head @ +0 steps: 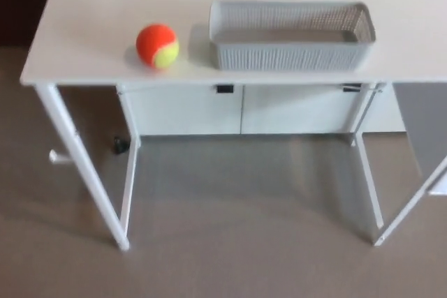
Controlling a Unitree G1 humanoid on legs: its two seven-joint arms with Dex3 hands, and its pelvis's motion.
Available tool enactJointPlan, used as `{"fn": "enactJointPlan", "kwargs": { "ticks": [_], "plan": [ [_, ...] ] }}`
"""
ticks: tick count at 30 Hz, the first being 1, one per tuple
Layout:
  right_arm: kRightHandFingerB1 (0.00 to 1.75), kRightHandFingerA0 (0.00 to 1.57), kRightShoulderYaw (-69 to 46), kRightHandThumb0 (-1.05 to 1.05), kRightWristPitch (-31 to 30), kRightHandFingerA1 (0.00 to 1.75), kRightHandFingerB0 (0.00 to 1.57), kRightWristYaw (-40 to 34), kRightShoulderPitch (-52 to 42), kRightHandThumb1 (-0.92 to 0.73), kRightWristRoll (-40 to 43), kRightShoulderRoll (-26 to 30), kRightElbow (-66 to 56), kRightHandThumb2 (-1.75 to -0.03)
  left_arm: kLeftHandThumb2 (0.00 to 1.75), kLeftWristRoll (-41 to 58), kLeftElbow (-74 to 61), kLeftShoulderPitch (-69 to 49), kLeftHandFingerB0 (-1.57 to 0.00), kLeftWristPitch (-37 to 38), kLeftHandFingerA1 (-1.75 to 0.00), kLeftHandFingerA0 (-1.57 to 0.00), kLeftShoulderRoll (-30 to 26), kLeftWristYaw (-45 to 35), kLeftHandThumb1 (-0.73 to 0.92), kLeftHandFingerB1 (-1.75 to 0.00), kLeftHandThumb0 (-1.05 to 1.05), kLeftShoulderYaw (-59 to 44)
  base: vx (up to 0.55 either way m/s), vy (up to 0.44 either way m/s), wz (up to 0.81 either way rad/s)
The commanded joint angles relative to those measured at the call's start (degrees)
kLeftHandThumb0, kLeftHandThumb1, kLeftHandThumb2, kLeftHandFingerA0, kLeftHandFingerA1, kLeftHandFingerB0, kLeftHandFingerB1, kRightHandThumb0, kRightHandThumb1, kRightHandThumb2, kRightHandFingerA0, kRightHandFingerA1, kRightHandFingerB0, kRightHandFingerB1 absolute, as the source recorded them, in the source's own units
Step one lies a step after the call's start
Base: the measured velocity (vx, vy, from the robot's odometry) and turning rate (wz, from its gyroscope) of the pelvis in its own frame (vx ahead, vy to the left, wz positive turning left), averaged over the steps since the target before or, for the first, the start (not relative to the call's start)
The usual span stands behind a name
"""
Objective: The robot walk towards a table in front and uses its left hand to pickup a tennis ball on the left side and put it in a container on the right hand side
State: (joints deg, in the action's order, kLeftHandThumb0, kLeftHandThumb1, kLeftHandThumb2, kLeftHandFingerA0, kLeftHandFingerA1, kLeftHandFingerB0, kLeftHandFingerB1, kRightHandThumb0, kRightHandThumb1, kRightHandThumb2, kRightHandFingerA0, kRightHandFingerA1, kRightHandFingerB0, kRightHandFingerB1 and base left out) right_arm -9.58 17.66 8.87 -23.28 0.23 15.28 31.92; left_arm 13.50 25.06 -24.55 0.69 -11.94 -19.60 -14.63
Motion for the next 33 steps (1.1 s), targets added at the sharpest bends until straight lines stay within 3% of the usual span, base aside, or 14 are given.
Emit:
{"fn": "enactJointPlan", "kwargs": {
  "ticks": [1,15,16,27,28,33],
  "plan": [
    [0.46,0.68,-0.06,-0.41,-0.32,0.55,0.42,-0.53,-0.25,-0.49,-0.44,0.55,1.23,-0.72,0.6,-1.02,0.84,-0.39,-0.38,1.18,-0.42,-0.64,-0.49,0.44,0.67,-0.35,-0.13,-0.11,0.35,0.115,-0.01],
    [0.46,0.68,0.65,-0.43,1.93,0.55,0.43,-0.82,0.05,-0.49,-1.1,0.85,3.97,-0.73,0.59,-0.75,-0.47,-1.29,-0.38,0.35,-0.43,-0.65,-0.62,0.53,0.67,-0.35,-0.12,-0.05,0.36,-0.021,0.25],
    [0.36,0.71,0.78,-0.34,1.5,0.44,0.47,-0.91,-0.29,-0.58,-1.28,0.93,3.21,-0.57,0.59,-0.73,-0.51,-1.34,-0.38,0.38,-0.42,-0.65,-0.67,0.41,0.66,-0.35,-0.12,-0.03,0.18,-0.079,0.06],
    [0.37,0.72,1.32,-0.35,1.65,0.44,0.47,-1.39,-1.02,-0.58,-1.92,1.09,2.35,-0.57,0.59,-1.24,0.51,-0.94,-0.4,0.73,-0.43,-0.68,-0.84,0.66,0.66,-0.35,-0.11,0.18,0.1,0.099,-0.04],
    [0.47,0.68,1.39,-0.45,1.33,0.56,0.43,-1.46,-1.21,-0.5,-2.02,1.14,2.02,-0.75,0.6,-1.32,0.53,-0.87,-0.38,0.53,-0.42,-0.66,-1.0,0.56,0.67,-0.35,-0.12,0.31,0.1,0.193,-0.19],
    [0.47,0.66,1.41,-0.45,-0.01,0.55,0.43,-1.25,-1.82,-0.5,-1.91,1.12,1.03,-0.75,0.59,-1.26,1.26,-0.69,-0.38,0.67,-0.43,-0.65,-1.44,0.07,0.64,-0.35,-0.14,0.77,0.03,0.1,0.05]
  ]
}}
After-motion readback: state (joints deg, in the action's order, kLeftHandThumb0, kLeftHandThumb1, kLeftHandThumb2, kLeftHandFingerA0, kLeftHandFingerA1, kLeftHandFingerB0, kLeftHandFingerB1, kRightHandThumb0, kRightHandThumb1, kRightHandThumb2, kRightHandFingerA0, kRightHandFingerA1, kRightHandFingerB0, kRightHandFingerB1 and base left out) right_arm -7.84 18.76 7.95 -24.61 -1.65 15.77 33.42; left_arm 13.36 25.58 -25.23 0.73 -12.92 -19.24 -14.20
